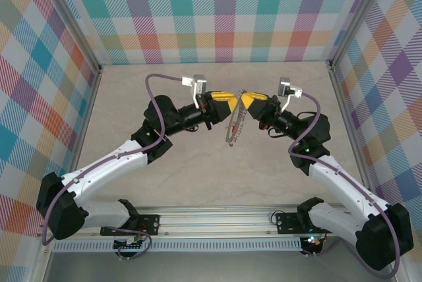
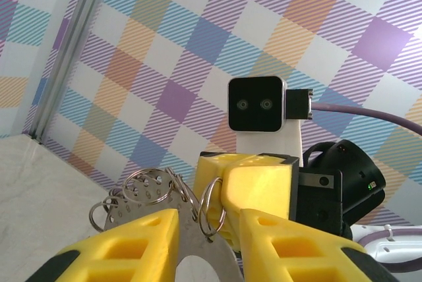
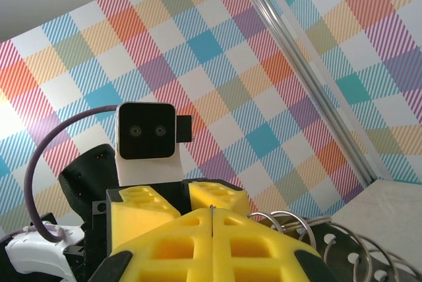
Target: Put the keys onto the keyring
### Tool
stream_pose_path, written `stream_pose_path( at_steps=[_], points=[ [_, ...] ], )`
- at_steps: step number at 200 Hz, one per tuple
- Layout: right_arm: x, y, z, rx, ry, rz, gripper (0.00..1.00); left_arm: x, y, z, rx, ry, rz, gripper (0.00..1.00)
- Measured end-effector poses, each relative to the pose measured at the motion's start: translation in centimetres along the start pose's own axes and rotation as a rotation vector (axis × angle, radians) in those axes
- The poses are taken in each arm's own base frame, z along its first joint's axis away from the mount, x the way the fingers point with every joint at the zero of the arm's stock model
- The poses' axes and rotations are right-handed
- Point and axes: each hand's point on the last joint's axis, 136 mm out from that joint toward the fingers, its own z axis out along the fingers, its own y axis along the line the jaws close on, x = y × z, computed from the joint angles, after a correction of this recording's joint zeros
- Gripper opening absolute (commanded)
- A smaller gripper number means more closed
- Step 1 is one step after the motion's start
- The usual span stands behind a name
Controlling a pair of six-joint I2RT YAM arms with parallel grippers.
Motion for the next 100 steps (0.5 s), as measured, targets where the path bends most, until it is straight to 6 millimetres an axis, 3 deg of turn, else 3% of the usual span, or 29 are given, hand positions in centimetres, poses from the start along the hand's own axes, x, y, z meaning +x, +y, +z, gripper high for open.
stream_pose_path(
  at_steps=[100],
  points=[
    [-0.3, 0.1, 0.2, -0.018, -0.015, -0.014, 0.00, -1.3, -1.3, -0.2, 0.043, -0.016, 0.035, 0.30]
  ],
)
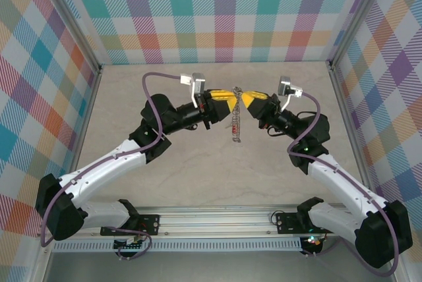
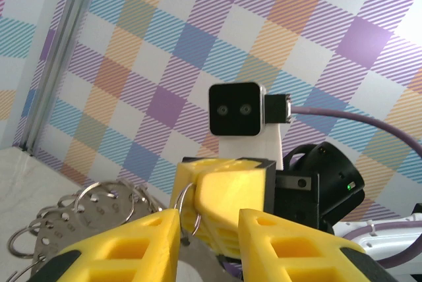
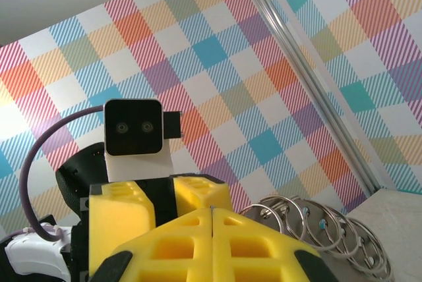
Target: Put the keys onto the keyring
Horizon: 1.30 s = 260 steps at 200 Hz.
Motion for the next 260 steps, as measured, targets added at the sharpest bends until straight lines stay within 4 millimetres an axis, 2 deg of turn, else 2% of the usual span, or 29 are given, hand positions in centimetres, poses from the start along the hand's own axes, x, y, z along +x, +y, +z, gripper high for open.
stream_pose_path(
  at_steps=[38, 121, 172, 233, 260],
  points=[
    [0.0, 0.0, 0.0, -0.001, -0.001, 0.003, 0.00, -0.5, -0.4, 0.2, 0.015, -0.007, 0.007, 0.29],
    [-0.1, 0.1, 0.0, -0.001, -0.005, 0.001, 0.00, 0.5, 0.8, 1.1, 0.000, 0.016, -0.007, 0.29],
    [0.0, -0.1, 0.0, 0.004, -0.002, 0.004, 0.00, 0.5, 1.0, 1.2, -0.007, 0.015, -0.007, 0.32],
    [-0.2, 0.3, -0.1, 0.002, -0.007, -0.002, 0.00, -1.2, 1.0, 0.2, -0.046, -0.040, 0.014, 0.37],
    [-0.3, 0.3, -0.2, 0.002, -0.008, -0.003, 0.00, -1.4, 1.0, 0.1, -0.048, -0.044, 0.017, 0.37]
  ],
)
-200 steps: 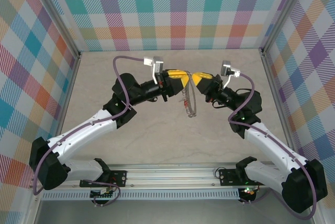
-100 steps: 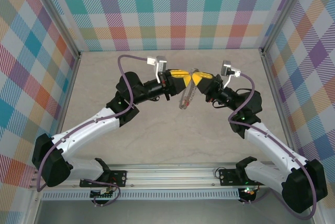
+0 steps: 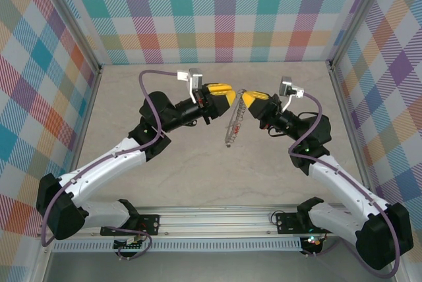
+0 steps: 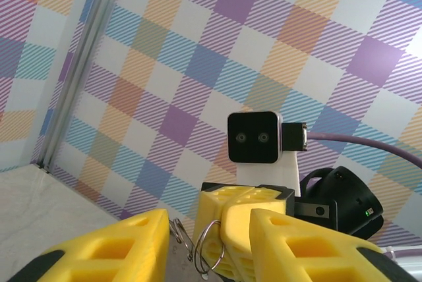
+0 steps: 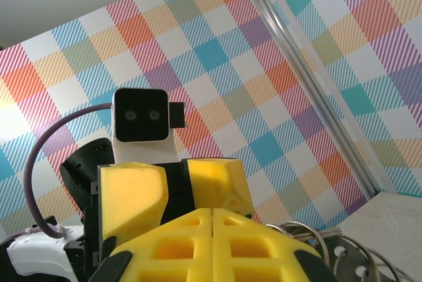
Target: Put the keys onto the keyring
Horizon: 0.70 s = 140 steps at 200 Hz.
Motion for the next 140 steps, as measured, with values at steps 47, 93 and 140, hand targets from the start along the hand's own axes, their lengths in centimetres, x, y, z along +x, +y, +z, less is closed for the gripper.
stream_pose_path(
  at_steps=[47, 93, 140],
  points=[
    [0.0, 0.0, 0.0, 0.000, 0.000, 0.000, 0.00, 1.5, 0.0, 0.5, 0.035, 0.051, -0.012, 0.36],
    [0.0, 0.0, 0.0, 0.000, 0.001, 0.001, 0.00, 3.1, 0.6, 1.2, 0.049, 0.098, -0.032, 0.33],
    [0.0, 0.0, 0.0, 0.000, 0.001, 0.000, 0.00, 2.8, 0.3, 1.2, 0.064, 0.095, -0.037, 0.21]
  ],
)
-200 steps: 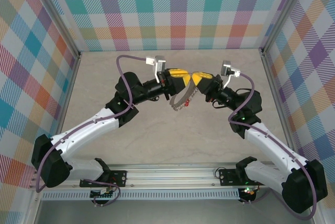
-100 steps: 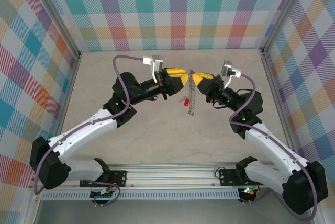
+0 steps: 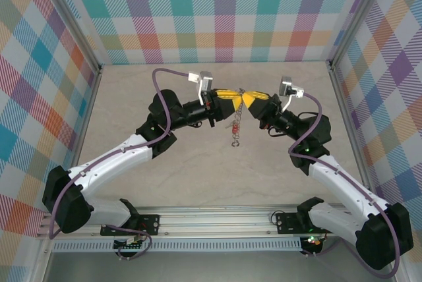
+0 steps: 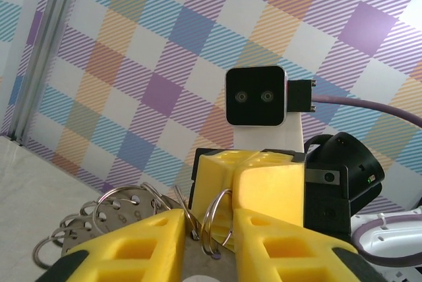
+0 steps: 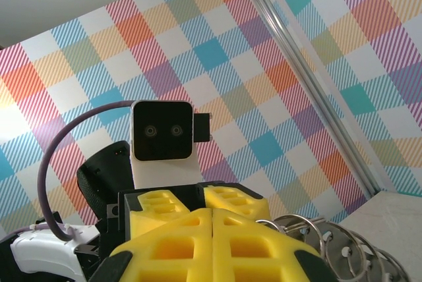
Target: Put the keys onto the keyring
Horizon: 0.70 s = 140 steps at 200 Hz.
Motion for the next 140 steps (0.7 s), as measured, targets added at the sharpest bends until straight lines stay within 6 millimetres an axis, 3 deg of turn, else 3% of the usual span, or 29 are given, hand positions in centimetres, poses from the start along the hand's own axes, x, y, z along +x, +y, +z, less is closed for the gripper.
stream_pose_path(
  at_steps=[59, 94, 116, 125, 140],
  points=[
    [0.0, -0.2, 0.0, 0.005, -0.004, 0.001, 0.00, -0.4, -0.4, 0.0, 0.017, -0.016, -0.004, 0.00],
    [0.2, -0.6, 0.1, 0.015, 0.000, 0.008, 0.00, -0.3, -0.2, 0.0, 0.012, -0.011, -0.009, 0.00],
    [0.3, -0.9, 0.3, 0.032, 0.021, 0.029, 0.38, -0.1, 0.2, -0.1, -0.006, -0.003, -0.006, 0.00],
    [0.2, -1.1, 0.3, 0.047, 0.030, 0.039, 0.45, 0.2, 0.4, -0.1, -0.016, 0.013, -0.002, 0.00],
    [0.2, -1.5, -0.3, 0.087, 0.049, 0.048, 0.49, 0.9, 0.7, -0.3, -0.034, 0.044, 0.009, 0.00]
  ],
)
